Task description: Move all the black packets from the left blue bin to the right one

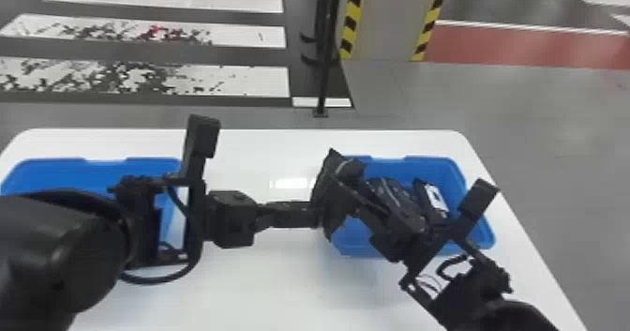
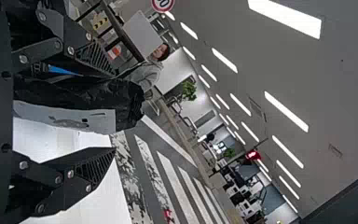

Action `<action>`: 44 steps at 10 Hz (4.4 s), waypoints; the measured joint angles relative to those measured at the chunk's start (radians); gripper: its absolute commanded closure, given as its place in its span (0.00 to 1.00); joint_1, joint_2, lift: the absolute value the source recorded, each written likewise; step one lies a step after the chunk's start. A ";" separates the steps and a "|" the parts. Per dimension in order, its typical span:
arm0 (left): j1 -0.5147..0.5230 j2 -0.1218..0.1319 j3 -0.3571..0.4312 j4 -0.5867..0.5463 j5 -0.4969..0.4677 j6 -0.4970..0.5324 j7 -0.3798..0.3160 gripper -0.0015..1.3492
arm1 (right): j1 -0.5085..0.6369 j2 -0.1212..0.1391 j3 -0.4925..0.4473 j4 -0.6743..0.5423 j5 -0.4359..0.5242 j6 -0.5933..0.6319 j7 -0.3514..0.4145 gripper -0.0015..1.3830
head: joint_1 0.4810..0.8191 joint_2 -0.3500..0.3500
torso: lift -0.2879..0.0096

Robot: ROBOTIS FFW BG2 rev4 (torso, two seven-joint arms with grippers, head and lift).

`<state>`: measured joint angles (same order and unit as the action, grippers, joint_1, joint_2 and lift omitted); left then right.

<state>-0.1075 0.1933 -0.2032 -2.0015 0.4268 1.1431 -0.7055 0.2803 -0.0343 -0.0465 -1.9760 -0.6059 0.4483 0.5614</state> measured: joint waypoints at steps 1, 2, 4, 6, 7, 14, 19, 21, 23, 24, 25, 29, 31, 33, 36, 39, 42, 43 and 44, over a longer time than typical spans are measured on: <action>0.001 0.000 0.000 0.000 0.005 0.000 0.000 0.91 | 0.000 0.002 -0.004 -0.003 -0.005 -0.002 -0.002 0.92 | 0.63 0.30 | 0.50; 0.001 -0.001 0.000 0.000 0.008 0.000 0.002 0.84 | 0.000 0.002 -0.004 -0.005 -0.010 -0.006 -0.002 0.92 | 0.63 0.30 | 0.50; 0.016 -0.004 0.011 0.002 0.031 -0.035 0.012 0.35 | 0.002 0.002 -0.002 -0.004 -0.024 -0.009 -0.002 0.92 | 0.63 0.30 | 0.50; 0.050 -0.009 0.044 0.002 0.054 -0.073 0.012 0.12 | -0.002 0.004 -0.026 0.010 -0.035 -0.009 -0.003 0.92 | 0.63 0.30 | 0.50; 0.068 -0.007 0.051 0.002 0.074 -0.090 0.012 0.12 | -0.013 0.002 -0.058 0.022 -0.030 -0.007 -0.003 0.92 | 0.63 0.28 | 0.50; 0.270 0.030 0.143 -0.017 0.229 -0.268 -0.033 0.12 | -0.156 -0.054 -0.239 0.186 0.031 0.092 -0.006 0.63 | 0.63 0.13 | 0.50; 0.409 0.003 0.296 -0.121 0.199 -0.309 -0.037 0.12 | -0.167 -0.061 -0.284 0.235 0.111 -0.016 -0.012 0.08 | 0.63 0.14 | 0.50; 0.504 -0.002 0.404 -0.204 0.142 -0.448 -0.010 0.12 | -0.046 -0.021 -0.283 0.153 0.181 -0.190 -0.019 0.08 | 0.63 0.21 | 0.50; 0.658 -0.045 0.536 -0.338 0.063 -0.580 0.052 0.12 | 0.143 0.029 -0.279 0.003 0.272 -0.309 -0.064 0.08 | 0.63 0.33 | 0.50; 0.735 -0.076 0.588 -0.399 0.027 -0.632 0.082 0.12 | 0.243 0.033 -0.278 -0.073 0.299 -0.348 -0.079 0.08 | 0.63 0.37 | 0.50; 0.806 -0.107 0.628 -0.455 -0.008 -0.683 0.113 0.12 | 0.338 0.034 -0.277 -0.146 0.323 -0.382 -0.090 0.08 | 0.63 0.42 | 0.50; 0.984 -0.158 0.643 -0.542 -0.082 -0.844 0.233 0.11 | 0.633 0.034 -0.271 -0.365 0.451 -0.583 -0.176 0.08 | 0.63 0.50 | 0.50; 0.997 -0.154 0.622 -0.542 -0.084 -0.874 0.248 0.11 | 0.656 0.034 -0.264 -0.375 0.456 -0.605 -0.186 0.08 | 0.63 0.50 | 0.50; 0.986 -0.137 0.605 -0.540 -0.085 -0.871 0.247 0.12 | 0.653 0.034 -0.261 -0.363 0.444 -0.605 -0.186 0.08 | 0.63 0.47 | 0.50; 0.979 -0.138 0.606 -0.539 -0.083 -0.864 0.247 0.12 | 0.652 0.034 -0.258 -0.364 0.434 -0.605 -0.186 0.08 | 0.63 0.47 | 0.50; 0.971 -0.137 0.601 -0.529 -0.080 -0.861 0.247 0.12 | 0.650 0.034 -0.254 -0.364 0.420 -0.605 -0.186 0.08 | 0.63 0.47 | 0.50; 0.967 -0.137 0.600 -0.526 -0.076 -0.863 0.247 0.12 | 0.648 0.034 -0.246 -0.359 0.412 -0.605 -0.186 0.08 | 0.63 0.48 | 0.50; 0.966 -0.137 0.600 -0.524 -0.075 -0.862 0.247 0.12 | 0.647 0.034 -0.242 -0.357 0.410 -0.605 -0.186 0.08 | 0.63 0.48 | 0.50; 0.965 -0.139 0.599 -0.521 -0.074 -0.861 0.247 0.12 | 0.644 0.034 -0.240 -0.354 0.409 -0.605 -0.186 0.08 | 0.63 0.48 | 0.50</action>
<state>0.8572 0.0544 0.3954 -2.5228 0.3528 0.2820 -0.4586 0.9247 0.0000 -0.2862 -2.3301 -0.1969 -0.1571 0.3758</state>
